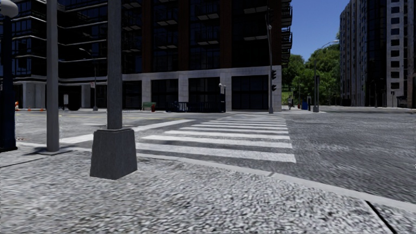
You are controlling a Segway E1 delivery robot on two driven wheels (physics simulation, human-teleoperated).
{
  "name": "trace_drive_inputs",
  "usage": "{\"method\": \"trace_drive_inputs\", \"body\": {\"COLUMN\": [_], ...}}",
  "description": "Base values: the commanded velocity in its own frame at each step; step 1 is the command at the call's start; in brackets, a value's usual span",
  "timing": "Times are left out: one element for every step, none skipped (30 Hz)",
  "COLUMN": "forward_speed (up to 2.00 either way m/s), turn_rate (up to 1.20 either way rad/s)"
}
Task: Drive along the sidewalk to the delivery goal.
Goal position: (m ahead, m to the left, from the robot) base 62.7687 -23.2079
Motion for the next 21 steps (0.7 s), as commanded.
{"method": "trace_drive_inputs", "body": {"forward_speed": [2.0, 2.0, 2.0, 2.0, 2.0, 2.0, 2.0, 2.0, 2.0, 2.0, 2.0, 1.99, 1.93, 1.89, 1.84, 1.81, 1.8, 1.8, 1.8, 1.8, 1.8], "turn_rate": [-0.52, -0.51, -0.5, -0.49, -0.48, -0.48, -0.48, -0.47, -0.45, -0.44, -0.44, -0.43, -0.39, -0.29, -0.16, -0.11, -0.01, 0.0, 0.0, 0.0, 0.0]}}
